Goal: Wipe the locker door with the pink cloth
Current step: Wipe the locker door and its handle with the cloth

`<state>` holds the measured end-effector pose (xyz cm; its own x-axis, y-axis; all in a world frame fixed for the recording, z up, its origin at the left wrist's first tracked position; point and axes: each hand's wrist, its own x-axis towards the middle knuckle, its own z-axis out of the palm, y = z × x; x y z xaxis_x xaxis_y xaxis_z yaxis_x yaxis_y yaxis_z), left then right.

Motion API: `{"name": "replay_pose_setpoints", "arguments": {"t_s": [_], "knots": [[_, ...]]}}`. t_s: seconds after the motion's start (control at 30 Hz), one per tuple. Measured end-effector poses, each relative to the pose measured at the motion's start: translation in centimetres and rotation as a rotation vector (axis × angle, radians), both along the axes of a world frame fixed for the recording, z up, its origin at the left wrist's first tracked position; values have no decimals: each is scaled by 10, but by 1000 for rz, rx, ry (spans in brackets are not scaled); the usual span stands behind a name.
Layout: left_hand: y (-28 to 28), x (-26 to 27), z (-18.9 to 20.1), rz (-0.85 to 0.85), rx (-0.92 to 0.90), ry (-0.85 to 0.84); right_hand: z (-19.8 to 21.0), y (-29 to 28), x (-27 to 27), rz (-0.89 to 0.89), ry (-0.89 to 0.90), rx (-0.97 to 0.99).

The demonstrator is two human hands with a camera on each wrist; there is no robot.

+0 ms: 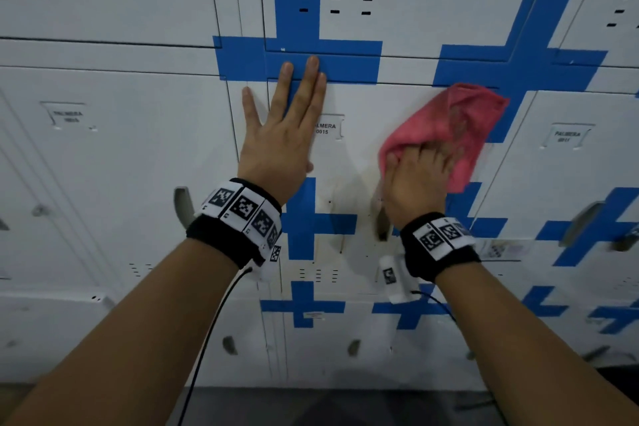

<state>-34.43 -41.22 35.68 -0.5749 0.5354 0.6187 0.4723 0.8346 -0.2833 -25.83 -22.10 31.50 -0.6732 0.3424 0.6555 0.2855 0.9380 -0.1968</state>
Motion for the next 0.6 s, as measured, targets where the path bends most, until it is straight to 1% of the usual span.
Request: {"name": "replay_pose_setpoints", "arguments": {"t_s": [0.07, 0.1, 0.17, 0.23, 0.3, 0.43, 0.47, 0.5, 0.57, 0.6], "knots": [[2, 2, -1, 5, 23, -9, 1, -27, -15, 8, 58, 27], [3, 2, -3, 9, 30, -6, 1, -41, -22, 40, 70, 63], [5, 0, -6, -3, 52, 5, -2, -64, -33, 106, 64, 152], [6, -3, -11, -23, 87, 31, -6, -72, -39, 119, 33, 246], [3, -5, -12, -33, 100, 47, -7, -63, -38, 130, 2, 309], [0, -1, -10, -44, 77, 4, 0, -15, -18, 150, -109, 444], [-1, 1, -10, -40, 77, 2, 1, 1, -9, 135, -140, 427], [-1, 1, -10, -38, 79, -1, 2, 15, 0, 105, -155, 368], [-2, 0, -10, -32, 72, -8, -2, 34, 12, 15, -126, 205], [-3, 0, -10, -28, 68, -9, -5, 34, 14, -25, -110, 131]]}}
